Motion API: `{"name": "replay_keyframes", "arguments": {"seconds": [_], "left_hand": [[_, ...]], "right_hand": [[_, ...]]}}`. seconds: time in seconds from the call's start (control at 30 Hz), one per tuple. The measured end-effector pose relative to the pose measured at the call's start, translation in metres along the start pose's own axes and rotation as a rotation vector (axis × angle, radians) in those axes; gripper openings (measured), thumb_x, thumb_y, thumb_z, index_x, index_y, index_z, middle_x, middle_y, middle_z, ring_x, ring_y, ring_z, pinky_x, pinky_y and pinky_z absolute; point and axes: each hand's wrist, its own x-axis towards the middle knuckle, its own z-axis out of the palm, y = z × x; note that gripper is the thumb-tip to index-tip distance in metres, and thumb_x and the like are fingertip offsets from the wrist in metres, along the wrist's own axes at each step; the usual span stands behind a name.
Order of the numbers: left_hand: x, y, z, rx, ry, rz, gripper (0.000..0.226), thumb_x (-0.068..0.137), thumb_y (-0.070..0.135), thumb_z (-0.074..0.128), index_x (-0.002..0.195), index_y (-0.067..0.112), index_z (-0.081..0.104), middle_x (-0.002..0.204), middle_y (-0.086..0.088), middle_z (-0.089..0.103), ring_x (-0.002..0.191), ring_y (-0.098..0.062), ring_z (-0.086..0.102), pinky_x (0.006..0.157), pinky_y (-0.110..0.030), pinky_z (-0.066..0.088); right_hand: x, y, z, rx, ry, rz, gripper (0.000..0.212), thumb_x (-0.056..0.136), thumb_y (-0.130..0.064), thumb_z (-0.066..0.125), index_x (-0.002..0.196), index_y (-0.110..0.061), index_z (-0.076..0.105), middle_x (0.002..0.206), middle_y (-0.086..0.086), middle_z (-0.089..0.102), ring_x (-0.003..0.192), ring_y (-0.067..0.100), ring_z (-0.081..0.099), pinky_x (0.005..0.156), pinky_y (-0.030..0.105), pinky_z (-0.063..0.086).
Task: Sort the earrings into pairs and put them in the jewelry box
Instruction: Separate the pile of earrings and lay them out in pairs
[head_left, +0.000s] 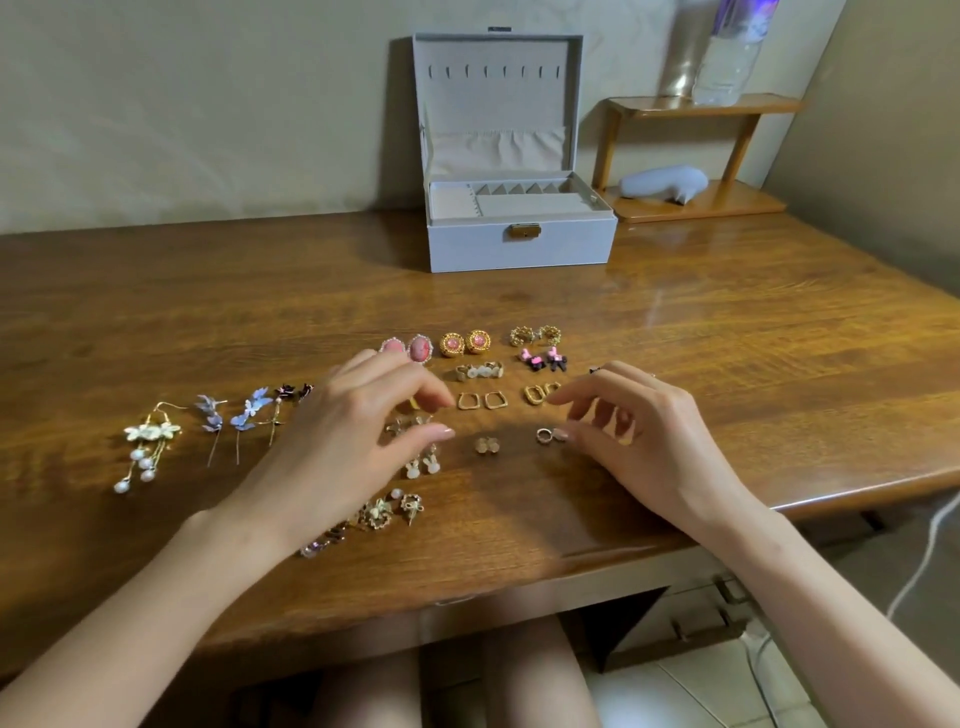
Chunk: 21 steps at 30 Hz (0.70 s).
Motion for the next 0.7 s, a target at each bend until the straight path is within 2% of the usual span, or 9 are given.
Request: {"name": "replay_keyframes", "arguments": {"seconds": [0.07,0.13,0.2,0.33,0.4,0.47,0.53,0.7], "left_hand": [[-0.012,-0.008,-0.011,-0.015,-0.030,-0.027,0.030,0.076,0.046,0.053,0.095,0.026,0.064,0.092,0.018,0.057,0.091,-0.001,0.052,0.083,-0.017,0.043],[-0.022,-0.015,-0.018,-0.001,-0.038,-0.044,0.030,0.075,0.047,0.053,0.095,0.028,0.064,0.093,0.019,0.057,0.092,0.000,0.052,0.083,-0.017,0.044],[-0.030,-0.021,-0.024,0.005,-0.043,-0.065,0.028,0.075,0.047,0.054,0.094,0.030,0.064,0.093,0.021,0.057,0.095,0.000,0.052,0.081,-0.016,0.043],[-0.042,-0.032,-0.030,-0.011,-0.093,-0.117,0.025,0.077,0.058,0.055,0.088,0.037,0.064,0.091,0.022,0.056,0.098,0.000,0.051,0.083,-0.016,0.037],[-0.045,-0.035,-0.030,-0.007,-0.114,-0.107,0.029,0.075,0.063,0.049,0.087,0.041,0.062,0.092,0.023,0.055,0.098,0.000,0.050,0.086,-0.015,0.036],[-0.048,-0.035,-0.028,-0.018,-0.140,-0.087,0.030,0.075,0.062,0.046,0.090,0.042,0.062,0.095,0.025,0.054,0.100,0.000,0.050,0.087,-0.017,0.037],[-0.049,-0.033,-0.025,-0.026,-0.170,-0.050,0.029,0.076,0.061,0.048,0.093,0.042,0.062,0.096,0.025,0.053,0.100,-0.001,0.049,0.085,-0.021,0.039],[-0.049,-0.030,-0.020,0.028,-0.230,0.028,0.017,0.077,0.054,0.058,0.092,0.045,0.056,0.096,0.022,0.051,0.098,0.003,0.042,0.083,-0.020,0.033]], "right_hand": [[0.001,-0.008,0.004,0.021,-0.018,-0.025,0.017,0.079,-0.027,0.068,0.096,-0.026,0.069,0.086,-0.011,0.060,0.078,0.007,0.056,0.066,0.026,0.049],[0.002,-0.017,0.010,0.028,-0.037,-0.058,0.018,0.079,-0.031,0.066,0.096,-0.025,0.069,0.088,-0.010,0.061,0.083,0.012,0.057,0.071,0.035,0.050],[0.003,-0.025,0.018,0.013,-0.061,-0.098,0.017,0.080,-0.032,0.066,0.094,-0.023,0.070,0.089,-0.009,0.061,0.086,0.015,0.056,0.074,0.038,0.049],[0.005,-0.043,0.037,-0.054,-0.139,-0.203,0.024,0.081,-0.043,0.057,0.091,-0.027,0.071,0.090,-0.009,0.058,0.087,0.015,0.050,0.076,0.033,0.047],[0.005,-0.051,0.045,-0.077,-0.186,-0.233,0.024,0.081,-0.045,0.057,0.091,-0.028,0.072,0.090,-0.009,0.058,0.086,0.014,0.048,0.077,0.032,0.046],[0.004,-0.056,0.051,-0.095,-0.221,-0.258,0.017,0.081,-0.040,0.065,0.091,-0.028,0.072,0.091,-0.008,0.059,0.087,0.014,0.048,0.078,0.033,0.046],[0.002,-0.059,0.056,-0.116,-0.228,-0.282,0.016,0.079,-0.038,0.069,0.091,-0.027,0.072,0.090,-0.007,0.059,0.086,0.011,0.046,0.076,0.029,0.044],[0.001,-0.064,0.059,-0.133,-0.216,-0.276,0.027,0.077,-0.051,0.059,0.087,-0.028,0.069,0.088,-0.008,0.058,0.084,0.009,0.045,0.074,0.023,0.038]]}}
